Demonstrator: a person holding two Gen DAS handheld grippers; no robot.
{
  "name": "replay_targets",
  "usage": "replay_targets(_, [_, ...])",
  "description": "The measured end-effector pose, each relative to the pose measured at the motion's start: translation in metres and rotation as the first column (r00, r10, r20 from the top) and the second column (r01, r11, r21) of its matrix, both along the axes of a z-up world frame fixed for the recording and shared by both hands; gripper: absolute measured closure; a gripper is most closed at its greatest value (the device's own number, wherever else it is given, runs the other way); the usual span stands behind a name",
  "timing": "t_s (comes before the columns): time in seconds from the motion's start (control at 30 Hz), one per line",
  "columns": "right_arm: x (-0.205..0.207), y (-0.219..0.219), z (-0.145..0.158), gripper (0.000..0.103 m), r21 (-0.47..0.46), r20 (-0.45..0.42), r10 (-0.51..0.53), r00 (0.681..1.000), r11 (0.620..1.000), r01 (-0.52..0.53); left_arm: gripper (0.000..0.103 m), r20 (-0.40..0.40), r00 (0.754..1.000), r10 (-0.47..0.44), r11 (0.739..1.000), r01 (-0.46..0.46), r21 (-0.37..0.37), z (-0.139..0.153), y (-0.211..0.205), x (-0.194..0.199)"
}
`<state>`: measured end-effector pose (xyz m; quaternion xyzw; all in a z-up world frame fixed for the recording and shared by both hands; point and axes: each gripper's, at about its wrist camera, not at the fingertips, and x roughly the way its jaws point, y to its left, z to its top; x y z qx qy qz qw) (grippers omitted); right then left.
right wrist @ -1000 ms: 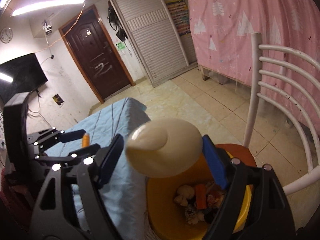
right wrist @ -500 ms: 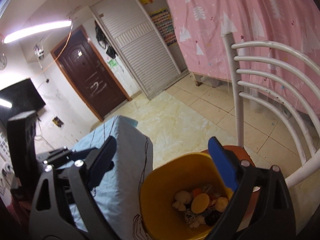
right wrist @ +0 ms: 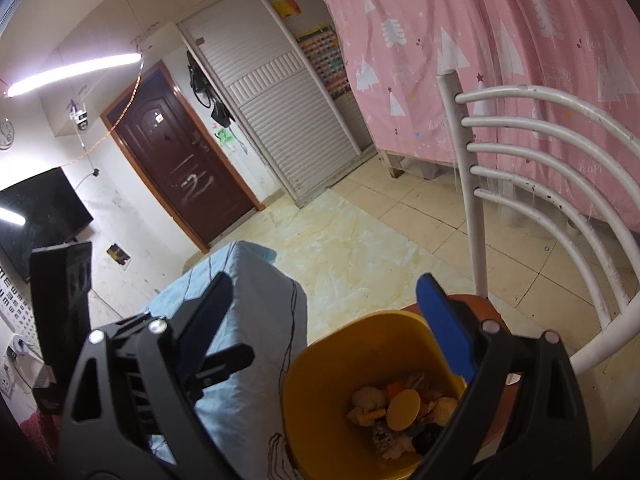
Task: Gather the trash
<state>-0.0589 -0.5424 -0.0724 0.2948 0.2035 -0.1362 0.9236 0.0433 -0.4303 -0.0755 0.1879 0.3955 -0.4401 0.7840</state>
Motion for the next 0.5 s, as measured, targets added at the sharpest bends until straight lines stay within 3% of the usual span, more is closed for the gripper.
replay_targets(0.3, [0.007,0.01,0.002,0.011,-0.022,-0.006,0.022,1.0,1.0,-0.022,0.029,0.017,0.998,0.059,0.998,-0.059,-0.029,0.01,0.026,0.006])
replay_targets(0.5, [0.015,0.022,0.01,0.008,-0.047,0.005,0.053,0.999,0.998,-0.052,0.029,0.043,0.986,0.159,0.985,-0.155,-0.071,0.02,0.059,0.007])
